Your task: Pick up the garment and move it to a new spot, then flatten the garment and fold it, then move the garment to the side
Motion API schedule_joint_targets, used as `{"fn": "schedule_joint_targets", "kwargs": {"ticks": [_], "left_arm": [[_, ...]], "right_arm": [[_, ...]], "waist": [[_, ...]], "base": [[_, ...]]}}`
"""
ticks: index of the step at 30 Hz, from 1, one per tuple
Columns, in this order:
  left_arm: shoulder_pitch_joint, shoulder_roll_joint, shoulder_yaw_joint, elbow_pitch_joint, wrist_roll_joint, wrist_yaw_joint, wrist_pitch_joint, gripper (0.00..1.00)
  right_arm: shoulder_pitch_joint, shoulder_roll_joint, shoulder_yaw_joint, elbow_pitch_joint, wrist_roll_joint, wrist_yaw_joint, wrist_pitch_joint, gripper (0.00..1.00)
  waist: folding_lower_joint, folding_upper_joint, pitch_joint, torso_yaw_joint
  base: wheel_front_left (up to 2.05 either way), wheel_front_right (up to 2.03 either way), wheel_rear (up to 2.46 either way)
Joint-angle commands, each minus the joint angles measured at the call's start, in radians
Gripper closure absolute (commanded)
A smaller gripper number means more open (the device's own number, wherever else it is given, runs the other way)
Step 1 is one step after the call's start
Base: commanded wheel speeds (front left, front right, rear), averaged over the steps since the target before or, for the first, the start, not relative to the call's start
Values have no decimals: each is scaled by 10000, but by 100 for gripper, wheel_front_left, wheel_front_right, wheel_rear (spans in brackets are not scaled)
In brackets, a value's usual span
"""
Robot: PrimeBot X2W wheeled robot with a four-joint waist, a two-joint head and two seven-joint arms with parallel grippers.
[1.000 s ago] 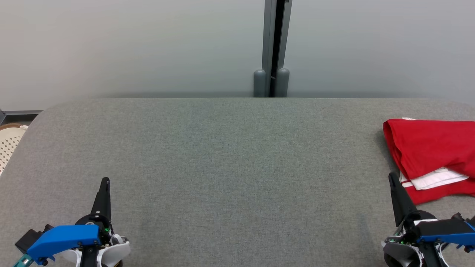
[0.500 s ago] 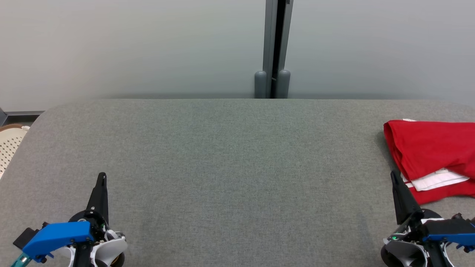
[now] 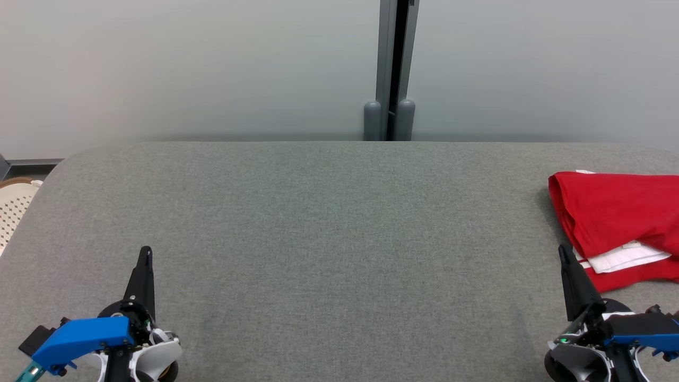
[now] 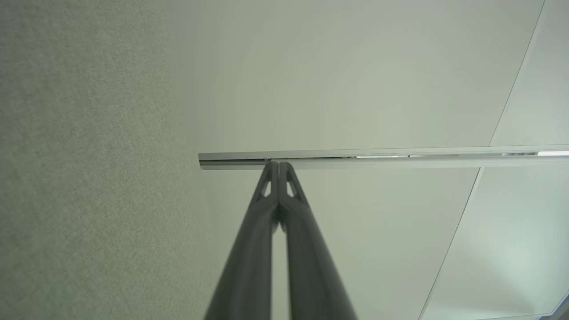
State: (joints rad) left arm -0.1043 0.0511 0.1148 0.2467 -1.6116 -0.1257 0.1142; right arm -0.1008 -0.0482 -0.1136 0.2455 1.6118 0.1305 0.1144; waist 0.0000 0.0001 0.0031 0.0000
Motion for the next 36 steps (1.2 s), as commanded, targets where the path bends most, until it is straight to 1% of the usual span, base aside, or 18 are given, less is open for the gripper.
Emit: {"fn": "schedule_joint_targets", "kwargs": {"ticks": [1,36], "left_arm": [[-94,-17,21,-39,-22,-102,38,100],[-93,-17,18,-42,-25,-103,33,100]], "right_arm": [[-137,-37,-27,-33,23,4,29,100],[-136,-37,-24,-32,24,4,27,100]], "waist": [[0,-1,0,0],[0,-1,0,0]], "base": [[0,0,0],[0,0,0]]}}
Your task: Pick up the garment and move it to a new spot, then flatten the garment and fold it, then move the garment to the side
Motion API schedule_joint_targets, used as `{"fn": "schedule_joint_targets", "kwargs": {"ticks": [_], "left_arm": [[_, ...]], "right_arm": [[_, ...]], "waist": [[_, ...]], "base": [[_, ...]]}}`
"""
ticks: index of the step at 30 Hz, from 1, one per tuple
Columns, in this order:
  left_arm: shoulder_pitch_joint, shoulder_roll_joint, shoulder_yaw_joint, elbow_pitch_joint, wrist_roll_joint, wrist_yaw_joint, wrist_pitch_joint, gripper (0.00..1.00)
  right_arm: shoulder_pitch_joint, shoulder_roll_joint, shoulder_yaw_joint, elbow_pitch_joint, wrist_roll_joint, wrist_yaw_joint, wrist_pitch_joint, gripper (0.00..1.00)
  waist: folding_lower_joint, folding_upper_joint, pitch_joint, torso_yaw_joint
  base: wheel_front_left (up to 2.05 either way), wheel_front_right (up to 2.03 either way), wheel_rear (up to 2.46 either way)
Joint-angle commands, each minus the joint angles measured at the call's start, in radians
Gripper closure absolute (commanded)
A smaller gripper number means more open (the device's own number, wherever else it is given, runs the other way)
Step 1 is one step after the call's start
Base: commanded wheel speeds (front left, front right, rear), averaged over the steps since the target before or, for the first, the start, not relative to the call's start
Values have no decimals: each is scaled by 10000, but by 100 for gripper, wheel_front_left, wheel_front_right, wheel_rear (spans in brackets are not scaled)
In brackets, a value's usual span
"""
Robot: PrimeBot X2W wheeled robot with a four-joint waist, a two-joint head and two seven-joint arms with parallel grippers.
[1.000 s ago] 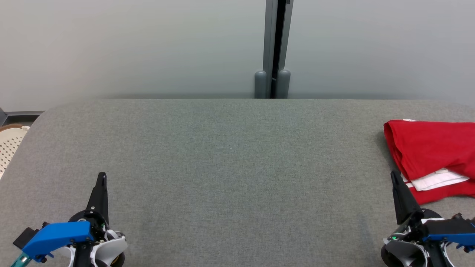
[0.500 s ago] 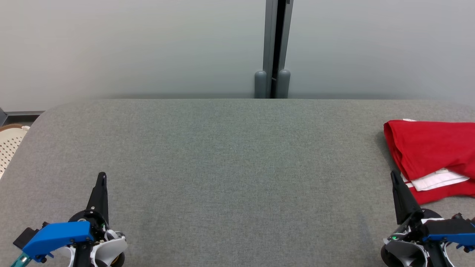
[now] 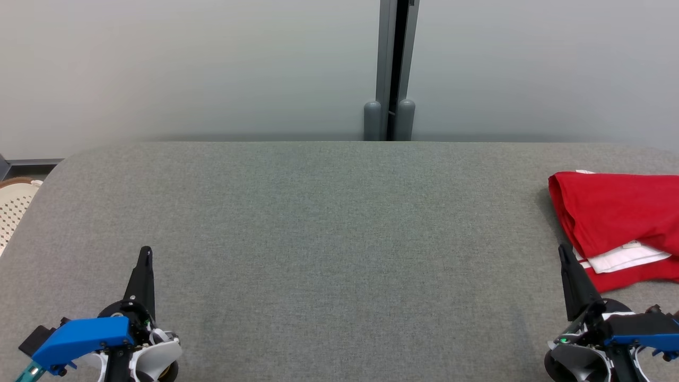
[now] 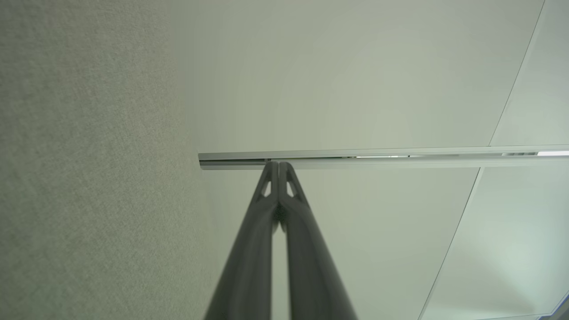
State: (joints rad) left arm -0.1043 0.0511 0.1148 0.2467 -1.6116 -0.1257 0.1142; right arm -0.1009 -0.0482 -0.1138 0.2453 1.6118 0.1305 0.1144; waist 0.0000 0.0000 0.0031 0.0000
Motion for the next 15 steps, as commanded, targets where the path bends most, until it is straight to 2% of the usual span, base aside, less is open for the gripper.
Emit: {"fn": "schedule_joint_targets", "kwargs": {"ticks": [1,15], "left_arm": [[-93,-17,17,-42,-25,-103,35,100],[-93,-17,17,-41,-26,-103,34,100]], "right_arm": [[-135,-37,-22,-30,24,4,27,100],[-136,-37,-21,-30,24,4,27,100]], "waist": [[0,0,0,0],[0,0,0,0]], "base": [[0,0,0],[0,0,0]]}}
